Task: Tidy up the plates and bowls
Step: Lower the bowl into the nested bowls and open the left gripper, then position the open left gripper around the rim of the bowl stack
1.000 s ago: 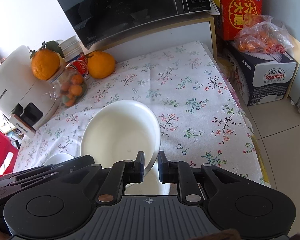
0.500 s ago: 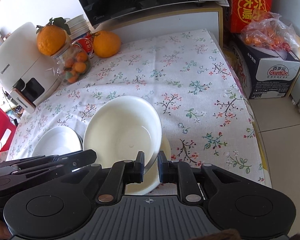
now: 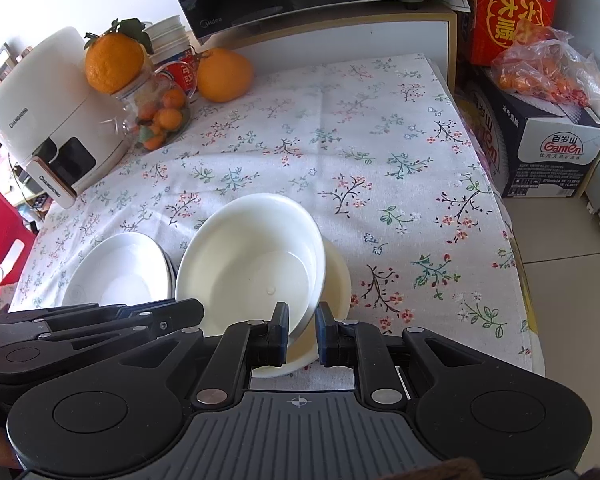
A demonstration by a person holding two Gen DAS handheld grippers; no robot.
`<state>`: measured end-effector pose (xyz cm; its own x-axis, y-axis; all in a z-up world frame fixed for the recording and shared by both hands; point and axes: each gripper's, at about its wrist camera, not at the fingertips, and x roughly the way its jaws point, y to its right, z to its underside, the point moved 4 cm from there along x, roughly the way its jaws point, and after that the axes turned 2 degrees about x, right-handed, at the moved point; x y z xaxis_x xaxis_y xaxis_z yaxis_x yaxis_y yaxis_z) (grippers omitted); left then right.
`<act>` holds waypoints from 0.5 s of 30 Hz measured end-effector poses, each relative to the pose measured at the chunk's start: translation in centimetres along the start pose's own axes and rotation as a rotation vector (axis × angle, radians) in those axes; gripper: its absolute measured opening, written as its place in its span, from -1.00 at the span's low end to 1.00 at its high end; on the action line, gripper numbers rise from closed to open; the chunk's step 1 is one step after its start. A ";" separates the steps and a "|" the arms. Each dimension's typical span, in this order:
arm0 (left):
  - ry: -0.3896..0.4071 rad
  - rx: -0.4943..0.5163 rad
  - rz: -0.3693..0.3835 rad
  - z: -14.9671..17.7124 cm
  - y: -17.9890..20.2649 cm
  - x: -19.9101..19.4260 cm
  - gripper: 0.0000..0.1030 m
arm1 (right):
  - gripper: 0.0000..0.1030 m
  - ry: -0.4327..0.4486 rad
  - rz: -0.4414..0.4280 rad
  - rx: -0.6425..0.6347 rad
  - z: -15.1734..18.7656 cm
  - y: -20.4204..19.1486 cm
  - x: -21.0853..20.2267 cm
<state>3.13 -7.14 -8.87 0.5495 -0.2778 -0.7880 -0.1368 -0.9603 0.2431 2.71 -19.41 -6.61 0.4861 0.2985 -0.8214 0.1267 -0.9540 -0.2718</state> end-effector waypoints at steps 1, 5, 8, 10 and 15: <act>-0.003 -0.001 0.000 0.0 0.1 0.1 -0.74 | -0.69 0.000 0.002 -0.004 0.0 0.0 0.0; -0.010 0.003 0.000 0.1 0.2 0.2 -0.74 | -0.69 -0.004 0.002 -0.003 0.1 0.1 0.0; -0.018 0.002 0.002 0.2 0.2 0.3 -0.72 | -0.69 -0.003 0.003 -0.005 0.1 0.0 0.0; -0.022 0.002 0.005 0.1 0.1 0.3 -0.70 | -0.68 -0.001 0.001 -0.002 0.1 0.0 -0.1; -0.014 -0.014 -0.003 -0.2 -0.3 0.3 -0.63 | -0.56 0.013 0.015 0.009 -0.1 0.5 -0.2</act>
<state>3.51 -6.95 -9.04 0.5381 -0.2757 -0.7965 -0.1241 -0.9606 0.2487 2.79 -19.97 -6.51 0.4988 0.2833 -0.8191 0.1110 -0.9582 -0.2638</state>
